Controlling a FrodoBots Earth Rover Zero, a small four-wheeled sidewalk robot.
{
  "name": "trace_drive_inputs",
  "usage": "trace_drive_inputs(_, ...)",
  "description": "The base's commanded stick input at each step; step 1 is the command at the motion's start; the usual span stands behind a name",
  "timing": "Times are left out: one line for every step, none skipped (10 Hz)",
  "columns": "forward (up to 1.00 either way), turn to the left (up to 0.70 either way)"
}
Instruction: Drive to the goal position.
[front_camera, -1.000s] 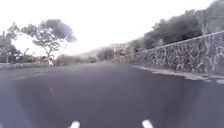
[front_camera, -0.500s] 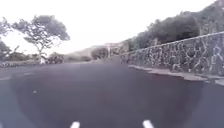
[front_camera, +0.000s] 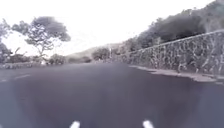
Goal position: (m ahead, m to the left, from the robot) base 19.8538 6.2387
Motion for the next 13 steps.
trace_drive_inputs(0.7,0.0)
trace_drive_inputs(0.7,0.0)
trace_drive_inputs(0.7,0.0)
trace_drive_inputs(0.7,0.0)
trace_drive_inputs(0.7,0.0)
trace_drive_inputs(0.7,0.0)
trace_drive_inputs(0.7,0.0)
trace_drive_inputs(0.7,0.0)
trace_drive_inputs(0.7,0.0)
trace_drive_inputs(0.7,0.0)
trace_drive_inputs(0.7,0.0)
trace_drive_inputs(0.7,0.0)
trace_drive_inputs(0.7,0.0)
